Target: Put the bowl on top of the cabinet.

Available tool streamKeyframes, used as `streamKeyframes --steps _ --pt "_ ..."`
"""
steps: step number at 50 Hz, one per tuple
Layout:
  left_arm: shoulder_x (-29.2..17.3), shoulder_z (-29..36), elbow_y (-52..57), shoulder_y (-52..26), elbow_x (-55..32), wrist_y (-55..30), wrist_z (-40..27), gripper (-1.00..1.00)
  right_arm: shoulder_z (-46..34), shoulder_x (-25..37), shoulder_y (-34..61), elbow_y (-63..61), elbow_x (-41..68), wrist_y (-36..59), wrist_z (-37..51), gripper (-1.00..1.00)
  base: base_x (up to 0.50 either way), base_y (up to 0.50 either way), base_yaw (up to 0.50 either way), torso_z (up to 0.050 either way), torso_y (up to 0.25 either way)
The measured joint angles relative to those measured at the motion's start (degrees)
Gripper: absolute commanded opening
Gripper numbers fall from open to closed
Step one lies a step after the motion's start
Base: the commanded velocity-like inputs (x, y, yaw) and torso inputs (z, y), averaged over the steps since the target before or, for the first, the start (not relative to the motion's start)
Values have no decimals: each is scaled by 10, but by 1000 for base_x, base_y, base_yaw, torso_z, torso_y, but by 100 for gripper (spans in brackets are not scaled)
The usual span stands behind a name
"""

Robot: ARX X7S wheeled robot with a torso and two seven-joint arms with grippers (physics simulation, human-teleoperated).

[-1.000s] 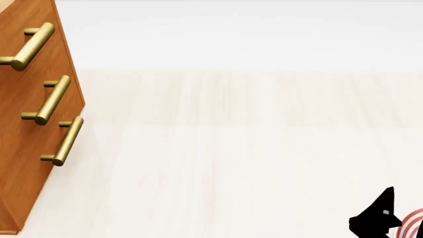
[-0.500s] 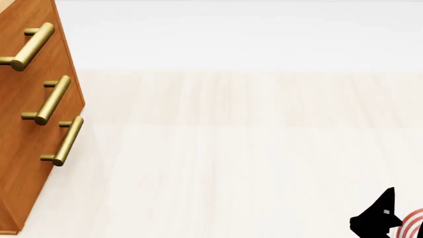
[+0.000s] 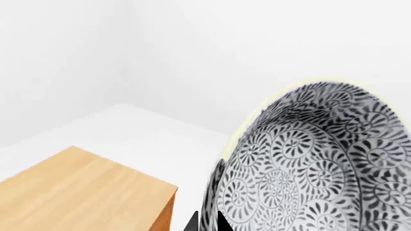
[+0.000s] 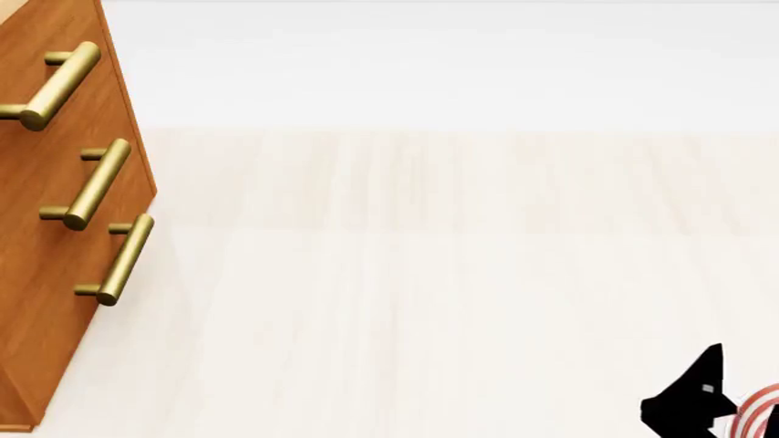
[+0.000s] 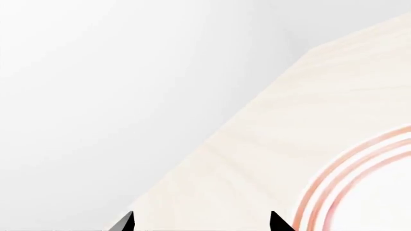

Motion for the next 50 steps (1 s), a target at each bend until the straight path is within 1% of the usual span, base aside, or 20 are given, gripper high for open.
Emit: streamKeyframes --steps 4,7,11,15,26,50 --pt "-2 69 0 -1 -87 16 -21 -100 0 -1 2 2 0 1 -1 100 0 0 0 0 0" --pt "-4 107 0 0 -140 27 -39 -100 -1 -1 3 4 -1 1 -1 100 0 0 0 0 0" --pt "-9 142 0 1 -194 37 -59 -100 -1 -2 4 5 -1 2 -2 100 0 0 0 0 0" --pt "-13 161 0 3 -232 51 -83 -100 -1 -2 4 7 -1 3 -3 100 0 0 0 0 0" --pt "-28 180 0 10 -280 89 -134 -100 -2 -3 7 11 -4 4 -3 100 0 0 0 1 1" --pt "-53 173 0 53 -304 147 -168 -100 -6 -2 0 -2 -29 -7 18 100 0 0 0 0 0"
